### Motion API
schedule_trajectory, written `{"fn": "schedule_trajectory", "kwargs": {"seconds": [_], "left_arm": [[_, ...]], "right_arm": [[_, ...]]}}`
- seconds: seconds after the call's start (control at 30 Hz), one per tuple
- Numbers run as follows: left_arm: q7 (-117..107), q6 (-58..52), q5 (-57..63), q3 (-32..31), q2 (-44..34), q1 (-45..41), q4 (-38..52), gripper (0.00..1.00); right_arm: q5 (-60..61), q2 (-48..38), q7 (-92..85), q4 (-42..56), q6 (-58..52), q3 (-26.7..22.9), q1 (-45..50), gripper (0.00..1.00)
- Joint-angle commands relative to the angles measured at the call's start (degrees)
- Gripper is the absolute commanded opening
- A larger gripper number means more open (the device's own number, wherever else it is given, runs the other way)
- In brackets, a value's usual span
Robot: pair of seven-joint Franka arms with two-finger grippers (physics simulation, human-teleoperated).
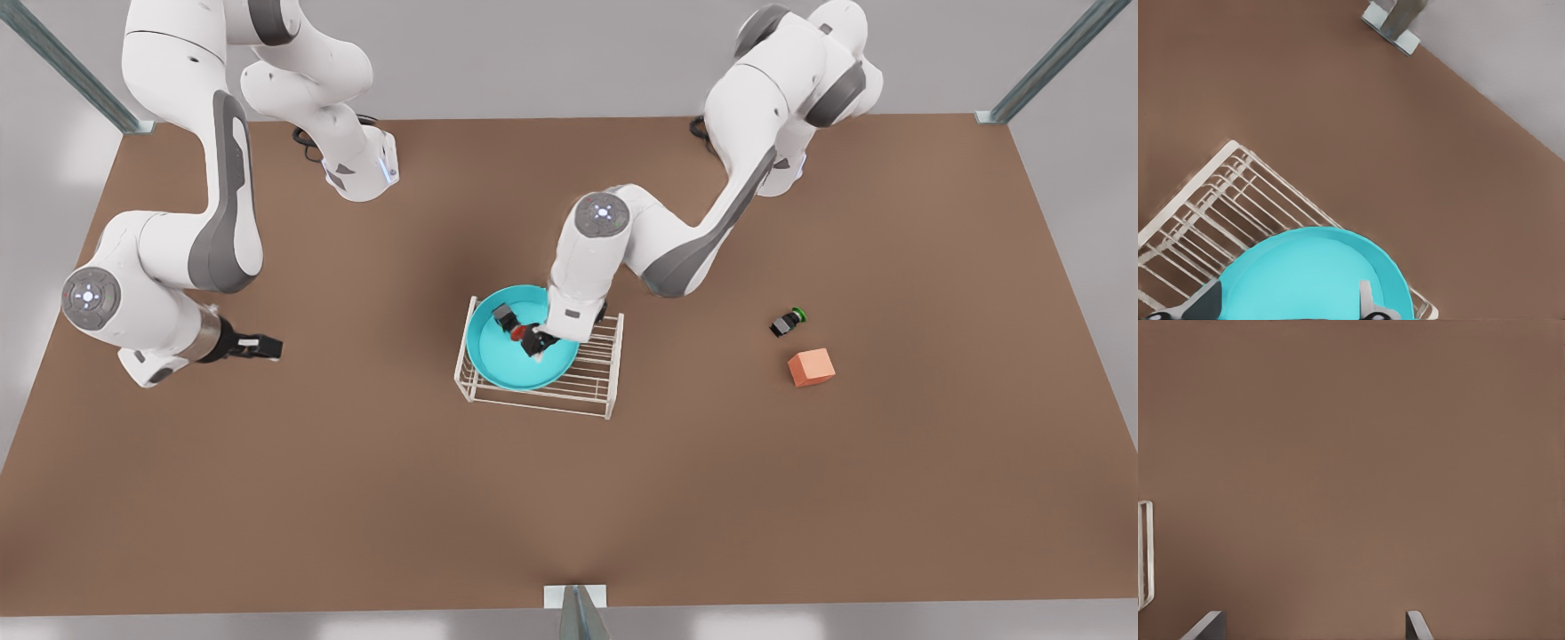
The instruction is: Place the plate on the shelf with right arm and place the red button switch in the plate with left arm
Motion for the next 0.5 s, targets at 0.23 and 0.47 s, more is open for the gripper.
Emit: {"fn": "schedule_trajectory", "kwargs": {"seconds": [0.23,0.47], "left_arm": [[75.4,-19.1,-13.3,8.4,-25.7,28.4,-23.2,1.0],[72.5,-21.0,-11.9,8.1,-23.6,25.4,-21.5,1.0]], "right_arm": [[-0.1,0.0,0.5,0.4,1.3,0.0,0.0,1.0],[-0.1,0.1,0.3,0.5,1.1,0.0,0.0,1.0]]}}
